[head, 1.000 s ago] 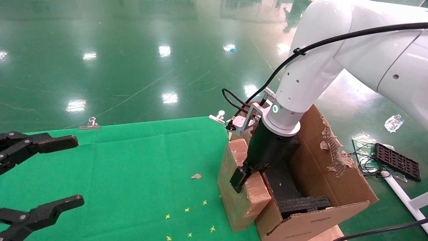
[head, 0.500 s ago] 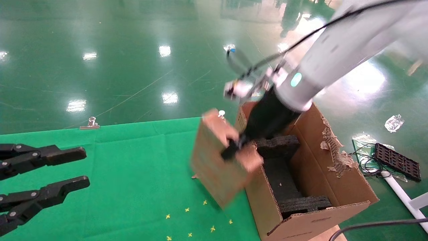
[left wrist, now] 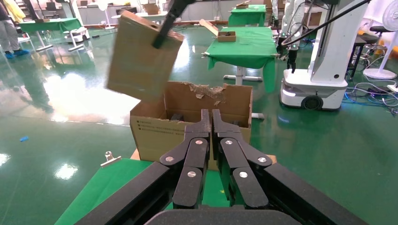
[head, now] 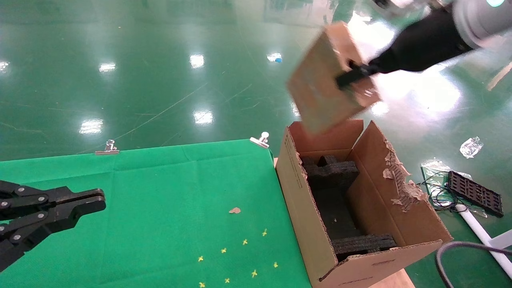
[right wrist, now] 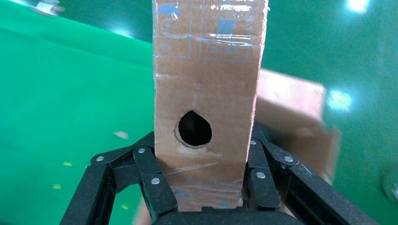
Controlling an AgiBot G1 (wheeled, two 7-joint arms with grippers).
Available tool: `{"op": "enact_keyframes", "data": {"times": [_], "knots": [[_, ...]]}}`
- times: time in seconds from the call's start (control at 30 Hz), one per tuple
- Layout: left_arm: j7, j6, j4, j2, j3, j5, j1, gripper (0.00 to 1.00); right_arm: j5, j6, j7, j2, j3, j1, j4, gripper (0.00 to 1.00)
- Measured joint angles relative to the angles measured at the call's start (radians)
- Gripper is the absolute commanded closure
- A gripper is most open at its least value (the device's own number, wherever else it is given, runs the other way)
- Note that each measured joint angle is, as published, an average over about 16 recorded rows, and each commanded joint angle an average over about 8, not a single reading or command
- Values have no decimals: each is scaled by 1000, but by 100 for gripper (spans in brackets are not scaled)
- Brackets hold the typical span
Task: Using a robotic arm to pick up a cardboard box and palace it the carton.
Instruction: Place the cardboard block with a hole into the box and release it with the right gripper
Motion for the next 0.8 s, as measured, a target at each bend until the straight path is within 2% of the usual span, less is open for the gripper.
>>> {"op": "enact_keyframes", "data": {"times": [0.2, 0.47, 0.8], "knots": [[0, 0, 0, 0, 0, 0, 0, 98, -52, -6, -17, 37, -36, -32, -80, 100], [0, 0, 0, 0, 1, -1, 0, 0, -63, -7, -56, 40, -72, -144, -222, 100], [1, -1, 0, -1, 2, -1, 0, 0, -56, 22, -117, -17, -92, -276, -421, 100]]}}
